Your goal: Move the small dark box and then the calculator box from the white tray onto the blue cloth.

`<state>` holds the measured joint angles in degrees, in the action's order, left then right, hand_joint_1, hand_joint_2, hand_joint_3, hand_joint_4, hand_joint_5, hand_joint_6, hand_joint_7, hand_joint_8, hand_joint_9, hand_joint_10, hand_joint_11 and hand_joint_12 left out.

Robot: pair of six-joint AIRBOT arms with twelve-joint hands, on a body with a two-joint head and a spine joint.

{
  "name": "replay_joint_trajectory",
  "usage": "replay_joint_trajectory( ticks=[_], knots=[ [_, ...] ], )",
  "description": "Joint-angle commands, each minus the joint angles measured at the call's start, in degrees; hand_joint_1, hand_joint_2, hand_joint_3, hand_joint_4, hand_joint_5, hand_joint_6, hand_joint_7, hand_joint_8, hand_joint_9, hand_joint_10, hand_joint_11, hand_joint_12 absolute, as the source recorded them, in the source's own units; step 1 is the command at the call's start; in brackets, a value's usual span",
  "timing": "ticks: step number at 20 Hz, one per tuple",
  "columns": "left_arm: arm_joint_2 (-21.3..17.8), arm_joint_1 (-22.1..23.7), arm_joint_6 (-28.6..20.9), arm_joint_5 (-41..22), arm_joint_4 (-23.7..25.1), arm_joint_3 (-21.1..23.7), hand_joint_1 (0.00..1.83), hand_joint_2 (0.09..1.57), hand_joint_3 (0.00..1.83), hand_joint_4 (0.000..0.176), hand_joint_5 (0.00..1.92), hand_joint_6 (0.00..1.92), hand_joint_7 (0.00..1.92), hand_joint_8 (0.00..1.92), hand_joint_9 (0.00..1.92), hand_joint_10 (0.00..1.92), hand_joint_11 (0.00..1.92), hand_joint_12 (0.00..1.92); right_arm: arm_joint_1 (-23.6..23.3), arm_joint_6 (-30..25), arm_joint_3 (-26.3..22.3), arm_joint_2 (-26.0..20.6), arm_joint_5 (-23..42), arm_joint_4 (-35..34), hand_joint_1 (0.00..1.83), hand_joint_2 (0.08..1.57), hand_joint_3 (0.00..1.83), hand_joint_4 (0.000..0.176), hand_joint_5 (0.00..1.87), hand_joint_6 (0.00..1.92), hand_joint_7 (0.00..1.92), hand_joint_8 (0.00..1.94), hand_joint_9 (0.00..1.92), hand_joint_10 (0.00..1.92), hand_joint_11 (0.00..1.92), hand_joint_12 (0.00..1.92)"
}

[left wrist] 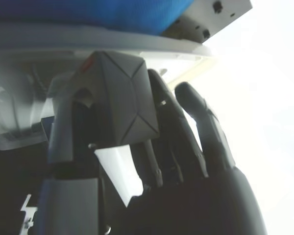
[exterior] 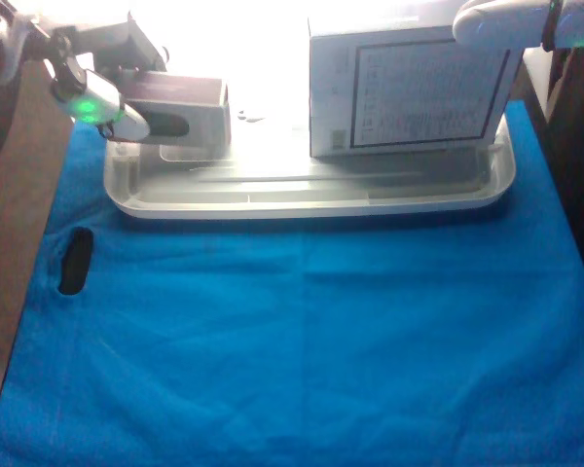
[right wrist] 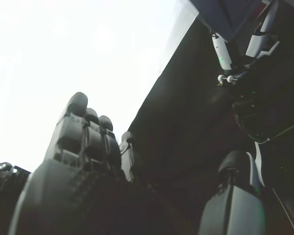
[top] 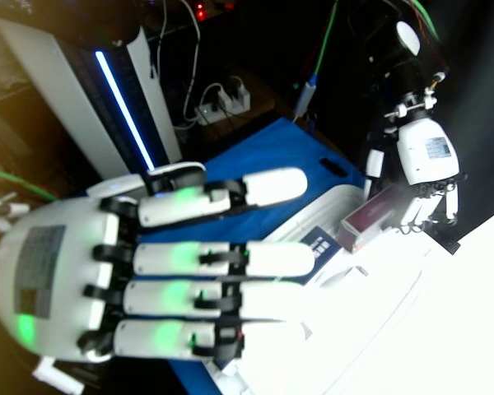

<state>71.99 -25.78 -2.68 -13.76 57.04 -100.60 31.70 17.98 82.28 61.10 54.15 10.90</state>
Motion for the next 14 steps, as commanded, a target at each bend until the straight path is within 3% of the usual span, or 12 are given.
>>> replay_joint_trajectory(
  ticks=[1, 2, 3, 4, 5, 6, 7, 8, 9, 12, 13, 14],
  knots=[
    [-0.2, 0.6, -0.9, -3.7, -1.9, -0.2, 1.19, 1.2, 0.0, 0.0, 0.93, 1.01, 0.68, 1.48, 0.47, 0.81, 0.12, 1.51, -0.7, -0.5, 0.0, 0.1, 6.5, -2.2, 0.54, 0.76, 0.0, 0.176, 0.0, 0.0, 0.0, 0.0, 0.0, 0.0, 0.0, 0.28],
    [-0.7, 0.8, -1.0, -4.9, -3.0, 0.0, 1.03, 1.18, 0.0, 0.095, 0.88, 1.14, 0.55, 0.62, 0.44, 0.34, 0.03, 1.04, -0.7, -0.5, 0.0, 0.1, 6.5, -2.2, 0.55, 0.74, 0.0, 0.176, 0.0, 0.0, 0.0, 0.0, 0.0, 0.0, 0.0, 0.29],
    [-1.2, 1.1, -1.0, -5.6, -3.6, 0.4, 1.03, 1.18, 0.0, 0.095, 0.88, 1.14, 0.55, 0.62, 0.44, 0.34, 0.03, 1.04, -0.7, -0.5, 0.0, 0.1, 6.5, -2.1, 0.55, 0.74, 0.0, 0.176, 0.0, 0.0, 0.0, 0.0, 0.0, 0.0, 0.0, 0.29],
    [-2.2, 1.5, -1.0, -6.6, -4.4, 1.3, 1.0, 1.17, 0.0, 0.127, 0.88, 1.14, 0.6, 0.23, 0.46, 0.16, 0.0, 0.94, -0.7, -0.5, 0.0, 0.1, 6.5, -2.1, 0.53, 0.73, 0.0, 0.176, 0.0, 0.0, 0.0, 0.0, 0.0, 0.0, 0.0, 0.29],
    [-3.6, 2.0, -1.0, -8.0, -5.1, 2.5, 1.04, 1.12, 0.0, 0.098, 0.96, 1.0, 0.78, 0.07, 0.63, 0.1, 0.07, 1.22, -0.7, -0.5, 0.0, 0.2, 6.5, -2.1, 0.54, 0.75, 0.0, 0.176, 0.0, 0.0, 0.0, 0.0, 0.0, 0.0, 0.0, 0.29],
    [-4.6, 2.5, -1.0, -8.8, -5.2, 3.6, 1.09, 1.11, 0.0, 0.007, 0.99, 0.96, 0.85, 0.08, 0.69, 0.13, 0.09, 1.4, -0.7, -0.5, 0.0, 0.2, 6.5, -2.1, 0.54, 0.75, 0.0, 0.176, 0.0, 0.0, 0.0, 0.0, 0.0, 0.0, 0.0, 0.3],
    [-5.5, 3.0, -1.0, -9.7, -5.2, 4.6, 1.08, 1.12, 0.0, 0.0, 0.97, 0.99, 0.85, 0.06, 0.68, 0.13, 0.08, 1.39, -0.7, -0.5, 0.0, 0.2, 6.4, -2.1, 0.55, 0.75, 0.0, 0.176, 0.0, 0.0, 0.0, 0.0, 0.0, 0.0, 0.0, 0.27],
    [-6.5, 3.2, -1.0, -10.4, -5.2, 5.5, 1.2, 1.14, 0.0, 0.0, 1.06, 0.78, 0.79, 1.1, 0.77, 0.2, 0.22, 1.39, -0.7, -0.5, 0.0, 0.2, 6.4, -2.1, 0.55, 0.76, 0.0, 0.176, 0.0, 0.0, 0.0, 0.0, 0.0, 0.0, 0.0, 0.28],
    [-7.7, 3.6, -1.0, -11.3, -5.2, 6.8, 1.22, 1.15, 0.0, 0.0, 1.04, 0.78, 0.77, 1.35, 0.82, 0.27, 0.3, 1.43, -0.7, -0.5, 0.0, 0.2, 6.4, -2.1, 0.54, 0.76, 0.0, 0.176, 0.0, 0.0, 0.0, 0.0, 0.0, 0.0, 0.0, 0.29],
    [-12.1, 3.9, -1.0, -14.2, -5.3, 11.3, 1.22, 1.15, 0.0, 0.0, 1.04, 0.88, 0.77, 1.3, 0.81, 0.25, 0.33, 1.27, -0.7, -0.5, 0.0, 0.2, 6.4, -2.1, 0.53, 0.76, 0.0, 0.176, 0.0, 0.0, 0.0, 0.0, 0.02, 0.0, 0.0, 0.42],
    [-13.6, 3.8, -1.0, -15.3, -5.1, 13.0, 1.13, 1.16, 0.0, 0.0, 0.92, 1.07, 0.62, 0.72, 0.67, 0.19, 0.18, 1.26, -0.7, -0.5, -0.1, 0.2, 6.4, -2.1, 0.56, 0.77, 0.0, 0.176, 0.0, 0.0, 0.0, 0.0, 0.06, 0.01, 0.0, 0.56],
    [-14.7, 3.8, -1.0, -15.8, -4.7, 14.2, 1.1, 1.14, 0.0, 0.0, 0.94, 1.03, 0.66, 0.66, 0.53, 0.76, 0.16, 1.57, -0.7, -0.5, -0.1, 0.2, 6.4, -2.1, 0.58, 0.78, 0.0, 0.176, 0.0, 0.0, 0.0, 0.0, 0.08, 0.01, 0.0, 0.62]
  ],
)
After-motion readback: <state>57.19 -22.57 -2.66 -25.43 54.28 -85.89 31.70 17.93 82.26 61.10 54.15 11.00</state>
